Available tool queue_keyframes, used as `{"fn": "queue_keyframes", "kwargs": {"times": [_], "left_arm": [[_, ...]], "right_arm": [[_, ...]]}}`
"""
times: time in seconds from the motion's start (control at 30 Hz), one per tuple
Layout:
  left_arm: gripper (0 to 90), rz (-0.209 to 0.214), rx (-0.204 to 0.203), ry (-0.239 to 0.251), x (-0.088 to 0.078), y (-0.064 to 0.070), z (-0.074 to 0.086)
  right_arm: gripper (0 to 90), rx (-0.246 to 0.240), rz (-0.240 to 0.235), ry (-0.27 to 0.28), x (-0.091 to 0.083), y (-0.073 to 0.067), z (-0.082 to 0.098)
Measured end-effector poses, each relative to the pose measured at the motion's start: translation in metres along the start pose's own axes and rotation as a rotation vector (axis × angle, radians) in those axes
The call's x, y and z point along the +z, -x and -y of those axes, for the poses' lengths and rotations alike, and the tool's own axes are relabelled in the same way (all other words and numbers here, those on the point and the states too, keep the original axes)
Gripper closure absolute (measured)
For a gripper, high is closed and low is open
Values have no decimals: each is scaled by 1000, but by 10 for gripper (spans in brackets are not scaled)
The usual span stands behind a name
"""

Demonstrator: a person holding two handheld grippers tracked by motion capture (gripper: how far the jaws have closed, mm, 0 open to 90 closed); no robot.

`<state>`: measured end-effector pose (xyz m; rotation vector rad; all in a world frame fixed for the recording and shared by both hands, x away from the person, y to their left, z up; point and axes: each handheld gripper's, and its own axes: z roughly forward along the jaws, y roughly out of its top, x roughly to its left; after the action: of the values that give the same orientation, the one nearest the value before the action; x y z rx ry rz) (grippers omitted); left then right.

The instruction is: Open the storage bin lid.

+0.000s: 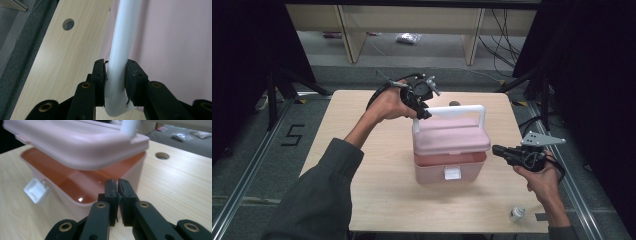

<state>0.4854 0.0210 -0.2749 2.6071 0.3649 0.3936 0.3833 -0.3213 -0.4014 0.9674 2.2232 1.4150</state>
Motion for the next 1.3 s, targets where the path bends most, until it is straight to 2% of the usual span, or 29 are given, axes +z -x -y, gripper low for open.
{"fn": "queue_keyframes", "kwargs": {"times": [0.2,0.27,0.3,0.33,0.37,0.4,0.5,0.53,0.57,0.6,0.67,0.73,0.77,0.8,0.83,0.87,0.9,0.93,1.07,1.1,1.13,1.17,1.2,1.3], "left_arm": [[704,-2,19,9,0,-2,0],[703,-3,18,9,1,-2,0],[702,-6,17,10,1,-2,0],[701,-4,14,11,1,-2,1],[700,-7,8,17,1,-3,1],[694,-12,-3,25,1,-3,2],[688,-14,-13,37,1,-5,4],[667,-23,-41,56,2,-5,6],[616,-23,-41,56,2,-5,6],[572,-40,-65,62,3,-7,9],[536,-45,-73,64,2,-8,10],[478,-52,-147,109,-4,-12,14],[450,-46,-166,110,-7,-12,16],[424,-50,-178,110,-8,-13,17],[406,-60,-198,116,-9,-12,19],[383,-67,-216,118,-10,-11,20],[364,-67,-216,118,-10,-11,20],[351,-73,-247,129,-13,-10,24],[325,-72,-272,138,-13,-10,32],[313,-79,-290,132,-12,-10,37],[307,-79,-290,132,-12,-10,37],[299,-81,-307,136,-11,-10,43],[298,-86,-313,141,-11,-10,45],[285,-107,-337,152,-13,-11,51]], "right_arm": [[872,-45,-11,-7,12,-5,-6],[872,-36,-31,-17,16,-6,-8],[873,-51,-34,-16,18,-6,-9],[874,-37,-38,-18,19,-7,-9],[874,-64,-33,-11,20,-5,-10],[874,-35,-40,-7,22,-7,-10],[876,-49,-54,18,24,-5,-11],[876,-40,-62,13,24,-5,-12],[876,-48,-60,11,24,-5,-12],[877,-54,-52,17,25,-4,-12],[876,-58,-52,11,24,-3,-12],[876,-44,-48,35,26,-4,-12],[876,-31,-49,30,25,-5,-13],[877,-46,-49,33,26,-4,-13],[876,-23,-51,31,26,-5,-13],[876,-22,-51,27,25,-5,-13],[876,-22,-51,27,25,-5,-13],[876,-50,-55,22,25,-4,-15],[877,-59,-43,21,25,-3,-16],[877,-38,-46,13,25,-5,-16],[877,-35,-46,11,25,-5,-16],[877,-36,-46,11,25,-5,-16],[877,-54,-42,15,25,-4,-16],[877,-65,-37,17,25,-3,-17]]}}
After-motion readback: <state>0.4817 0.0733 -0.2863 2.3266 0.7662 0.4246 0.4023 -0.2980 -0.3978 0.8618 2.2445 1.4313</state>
